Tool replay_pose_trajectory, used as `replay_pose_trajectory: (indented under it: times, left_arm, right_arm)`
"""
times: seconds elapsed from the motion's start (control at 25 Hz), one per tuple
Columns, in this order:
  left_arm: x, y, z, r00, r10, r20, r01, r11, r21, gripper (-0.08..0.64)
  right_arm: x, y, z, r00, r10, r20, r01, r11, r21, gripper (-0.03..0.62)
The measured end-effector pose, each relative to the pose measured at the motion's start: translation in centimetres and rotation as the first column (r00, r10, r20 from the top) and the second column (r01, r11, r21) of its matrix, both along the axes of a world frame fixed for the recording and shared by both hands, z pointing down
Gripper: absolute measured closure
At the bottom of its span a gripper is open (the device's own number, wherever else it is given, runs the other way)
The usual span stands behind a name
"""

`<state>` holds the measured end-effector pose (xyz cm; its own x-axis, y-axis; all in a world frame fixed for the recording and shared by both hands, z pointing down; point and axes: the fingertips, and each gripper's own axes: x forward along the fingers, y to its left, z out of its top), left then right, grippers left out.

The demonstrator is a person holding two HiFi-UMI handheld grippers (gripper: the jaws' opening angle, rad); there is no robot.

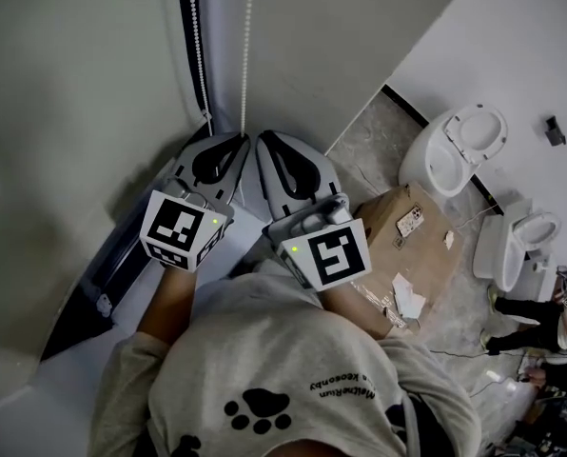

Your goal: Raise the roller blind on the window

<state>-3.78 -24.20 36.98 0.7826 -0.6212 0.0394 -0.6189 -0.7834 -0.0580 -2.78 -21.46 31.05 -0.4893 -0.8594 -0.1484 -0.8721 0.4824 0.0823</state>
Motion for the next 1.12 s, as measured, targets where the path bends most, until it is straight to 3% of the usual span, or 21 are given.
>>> replay_pose_trajectory:
  times: [0.12, 0.2, 0.24, 0.36, 0.56, 1.12]
  left_arm:
    - [-0.3, 0.6, -0.1, 1.000, 0.001, -0.013, -0.001, 1.000, -0.001, 0.551]
    - [-0.4, 0.9, -0.2, 1.000, -0.001, -0.015, 0.001, 1.000, 0.000, 0.551]
    - [-0.4, 1.0, -0.3, 1.000, -0.001, -0.013, 0.001, 1.000, 0.002, 0.551]
    - [-0.4, 1.2, -0.3, 1.000, -0.005, -0.012, 0.005, 1.000, 0.010, 0.551]
    - [-0.5, 1.6, -0.2, 0.999, -0.010, -0.035, 0.011, 1.000, 0.005, 0.551]
    - [-0.7, 2.5, 0.8, 0.998, -0.008, -0.067, 0.006, 1.000, -0.026, 0.552]
  right_arm:
    - [-0.9, -0.4, -1.0, 0.999, -0.044, -0.030, 0.044, 0.999, -0.004, 0.578]
    - [-1.8, -0.6, -1.7, 0.995, -0.086, -0.044, 0.085, 0.996, -0.013, 0.456]
    - [-2.1, -0.7, -2.2, 0.994, -0.099, -0.044, 0.098, 0.995, -0.012, 0.446]
    - [-2.6, -1.2, -4.0, 0.994, -0.097, -0.057, 0.098, 0.995, 0.007, 0.448]
    - [-2.9, -2.0, -6.4, 0.991, -0.109, -0.073, 0.110, 0.994, 0.017, 0.517]
    - [-3.5, -1.7, -7.6, 0.986, -0.149, -0.081, 0.150, 0.989, 0.015, 0.552]
